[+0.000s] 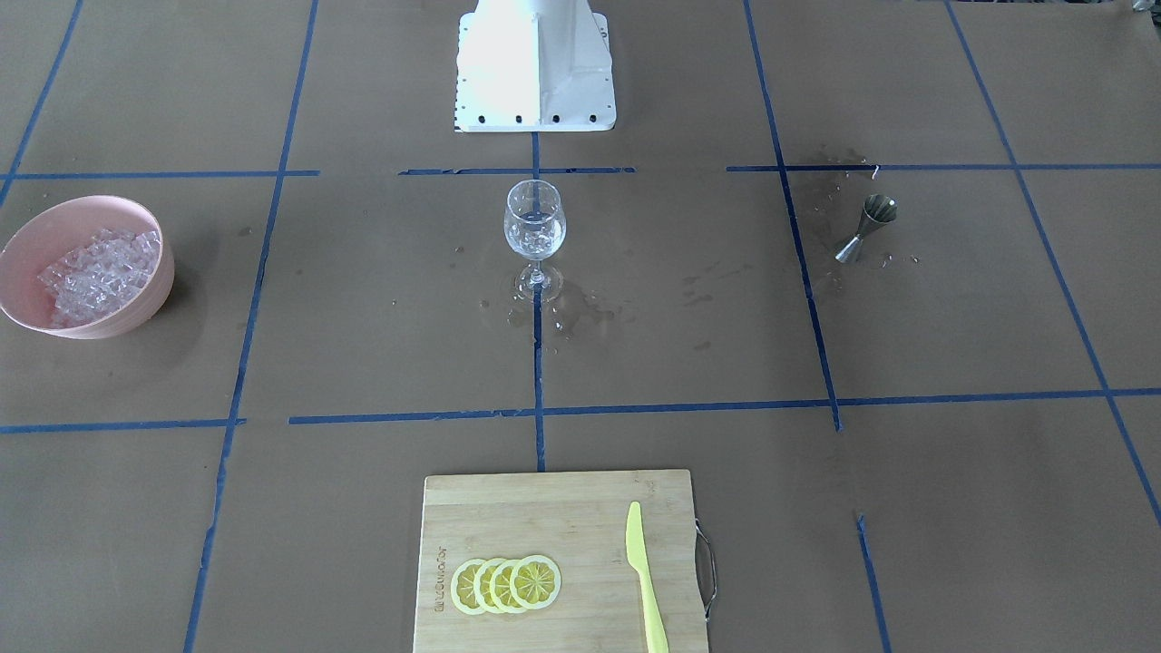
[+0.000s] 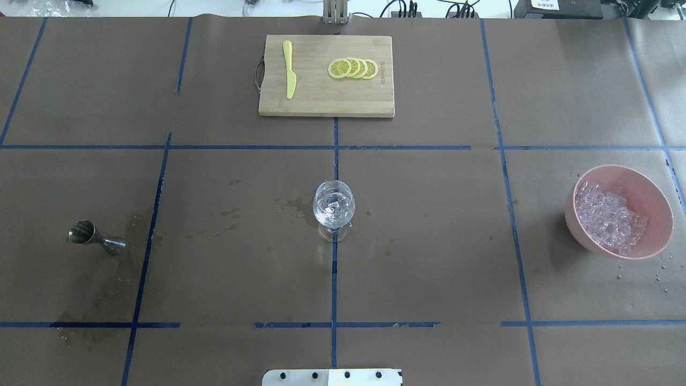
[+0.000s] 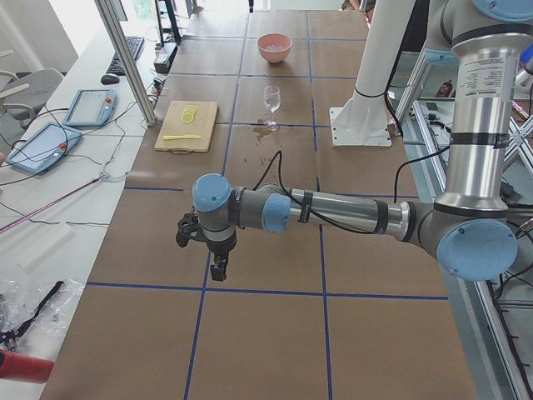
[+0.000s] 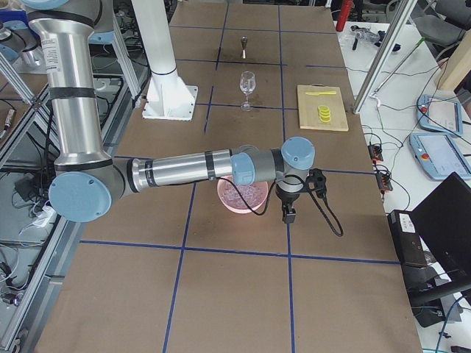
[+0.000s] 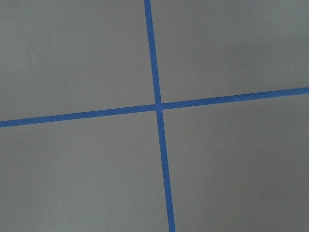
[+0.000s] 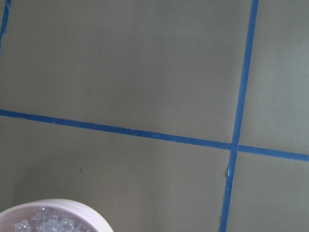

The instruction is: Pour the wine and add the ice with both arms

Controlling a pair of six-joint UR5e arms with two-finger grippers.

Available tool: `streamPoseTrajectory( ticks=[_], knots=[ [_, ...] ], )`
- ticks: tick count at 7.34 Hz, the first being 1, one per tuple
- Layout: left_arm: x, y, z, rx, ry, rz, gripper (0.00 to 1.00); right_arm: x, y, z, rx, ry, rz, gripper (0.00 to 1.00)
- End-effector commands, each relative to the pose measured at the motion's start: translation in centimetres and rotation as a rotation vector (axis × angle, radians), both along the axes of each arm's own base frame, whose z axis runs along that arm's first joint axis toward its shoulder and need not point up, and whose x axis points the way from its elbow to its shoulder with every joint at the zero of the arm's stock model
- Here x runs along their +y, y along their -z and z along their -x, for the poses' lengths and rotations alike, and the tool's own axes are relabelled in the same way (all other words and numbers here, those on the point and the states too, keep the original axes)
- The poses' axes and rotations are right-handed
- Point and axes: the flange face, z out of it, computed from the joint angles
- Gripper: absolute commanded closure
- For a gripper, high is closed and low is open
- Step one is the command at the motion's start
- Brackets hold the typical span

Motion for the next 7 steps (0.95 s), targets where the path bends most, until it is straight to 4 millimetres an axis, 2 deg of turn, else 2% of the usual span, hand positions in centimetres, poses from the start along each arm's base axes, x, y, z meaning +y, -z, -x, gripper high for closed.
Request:
streamPoseTrajectory(
  ticks=[1,4,7],
  knots=[
    [0.2,-0.3,0.1,-0.001,0.002,0.016,0.0,-0.8,-0.5,0.2,0.001,0.002,0.006,0.0],
    [0.6,-0.9,0.5,-0.001,0.009,0.053,0.0,-0.6,-0.7,0.2,0.004,0.003,0.014,0.0],
    [1.0,-1.6,0.1,0.071,0.006,0.091,0.0,-0.5,-1.0,1.1,0.009,0.018,0.022,0.0]
  ],
)
